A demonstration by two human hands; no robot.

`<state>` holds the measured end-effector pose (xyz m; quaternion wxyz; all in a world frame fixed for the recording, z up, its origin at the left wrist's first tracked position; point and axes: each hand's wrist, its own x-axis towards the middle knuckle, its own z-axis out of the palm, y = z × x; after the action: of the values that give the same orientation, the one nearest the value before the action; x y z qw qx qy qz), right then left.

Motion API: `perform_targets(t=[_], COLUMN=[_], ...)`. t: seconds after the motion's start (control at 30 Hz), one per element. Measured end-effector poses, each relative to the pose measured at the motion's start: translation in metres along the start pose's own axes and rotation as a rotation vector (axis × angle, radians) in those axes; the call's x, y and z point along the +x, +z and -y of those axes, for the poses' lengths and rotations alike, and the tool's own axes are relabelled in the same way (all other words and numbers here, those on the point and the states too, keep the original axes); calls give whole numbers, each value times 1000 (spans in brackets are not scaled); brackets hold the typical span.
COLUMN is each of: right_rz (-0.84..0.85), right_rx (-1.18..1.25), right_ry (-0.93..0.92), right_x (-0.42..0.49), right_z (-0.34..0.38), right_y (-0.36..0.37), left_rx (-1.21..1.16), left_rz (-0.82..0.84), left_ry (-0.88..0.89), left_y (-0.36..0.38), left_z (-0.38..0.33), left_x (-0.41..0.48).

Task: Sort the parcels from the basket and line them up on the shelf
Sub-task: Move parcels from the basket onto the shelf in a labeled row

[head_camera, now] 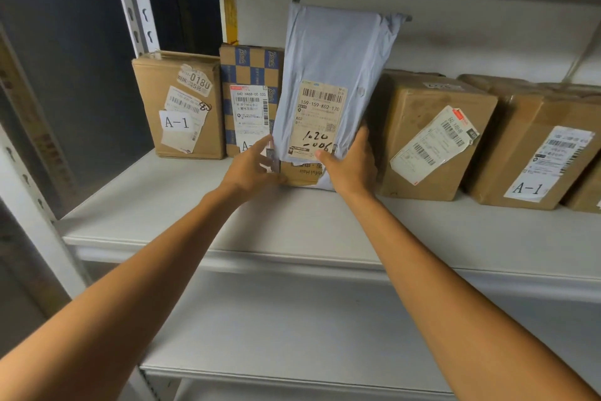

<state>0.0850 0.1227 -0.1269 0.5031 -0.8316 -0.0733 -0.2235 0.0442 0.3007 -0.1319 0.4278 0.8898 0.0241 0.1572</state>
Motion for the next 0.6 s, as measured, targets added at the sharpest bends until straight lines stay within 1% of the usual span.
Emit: perform_targets(t=[0.07, 0.13, 0.2, 0.27, 0.4, 0.6], right_rz=[-13, -21, -30, -41, -61, -89], right_rx=[9, 27, 24, 20, 29, -6], right_ry=[19, 45, 65, 82, 88, 84], right_x=[0, -2, -4, -6, -5, -8], right_z=[1, 3, 5, 7, 7, 12], right_y=[2, 6, 12, 17, 19, 21], left_rx=[45, 140, 87, 27, -118, -33], left_rz=[-44, -31, 3, -1, -6, -24], left_ry=[-105, -111, -74, -49, -82, -115], left_y=[1, 1, 3, 5, 4, 7], left_z=[6, 11, 15, 19, 22, 26], left_x=[1, 3, 4, 5, 4, 9])
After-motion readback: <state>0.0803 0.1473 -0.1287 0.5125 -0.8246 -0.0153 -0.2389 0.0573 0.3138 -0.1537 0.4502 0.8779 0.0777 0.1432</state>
